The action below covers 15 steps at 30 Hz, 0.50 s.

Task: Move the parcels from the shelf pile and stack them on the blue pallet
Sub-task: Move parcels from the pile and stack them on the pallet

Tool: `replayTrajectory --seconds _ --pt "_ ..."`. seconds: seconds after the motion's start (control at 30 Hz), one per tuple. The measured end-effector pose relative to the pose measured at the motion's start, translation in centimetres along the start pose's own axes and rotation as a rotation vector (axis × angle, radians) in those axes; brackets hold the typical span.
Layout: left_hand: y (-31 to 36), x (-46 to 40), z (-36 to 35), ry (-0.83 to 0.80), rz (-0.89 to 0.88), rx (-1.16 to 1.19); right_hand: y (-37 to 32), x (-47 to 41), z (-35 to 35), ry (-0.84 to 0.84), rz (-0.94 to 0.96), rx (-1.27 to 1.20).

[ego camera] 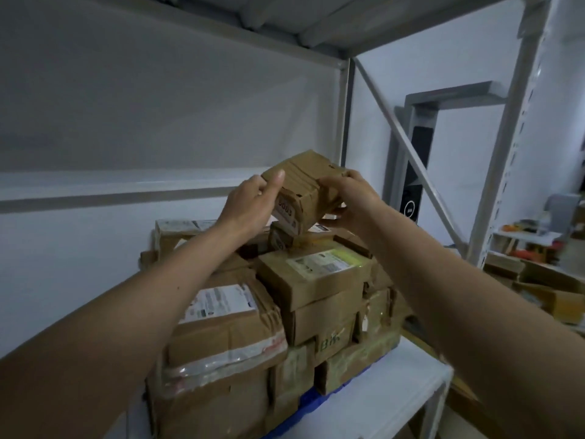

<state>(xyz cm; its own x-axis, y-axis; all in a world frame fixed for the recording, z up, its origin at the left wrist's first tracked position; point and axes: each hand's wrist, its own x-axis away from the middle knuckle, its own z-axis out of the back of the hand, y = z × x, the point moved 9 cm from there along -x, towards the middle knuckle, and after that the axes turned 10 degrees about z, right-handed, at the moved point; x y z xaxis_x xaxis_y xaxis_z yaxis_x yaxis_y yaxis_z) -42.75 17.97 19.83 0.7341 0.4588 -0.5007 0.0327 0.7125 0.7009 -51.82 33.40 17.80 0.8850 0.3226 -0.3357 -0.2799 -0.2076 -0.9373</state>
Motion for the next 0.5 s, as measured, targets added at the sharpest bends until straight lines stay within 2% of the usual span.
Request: replayTrajectory --seconds 0.2,0.5 --pt "-1.4 -6.3 -4.1 -0.117 0.046 -0.131 0.1 -7.4 5.1 0.036 0.076 0.102" --pt "-6.3 -9.2 -12.0 -0.503 0.199 -0.577 5.8 -17.2 10.9 0.032 -0.047 0.143"
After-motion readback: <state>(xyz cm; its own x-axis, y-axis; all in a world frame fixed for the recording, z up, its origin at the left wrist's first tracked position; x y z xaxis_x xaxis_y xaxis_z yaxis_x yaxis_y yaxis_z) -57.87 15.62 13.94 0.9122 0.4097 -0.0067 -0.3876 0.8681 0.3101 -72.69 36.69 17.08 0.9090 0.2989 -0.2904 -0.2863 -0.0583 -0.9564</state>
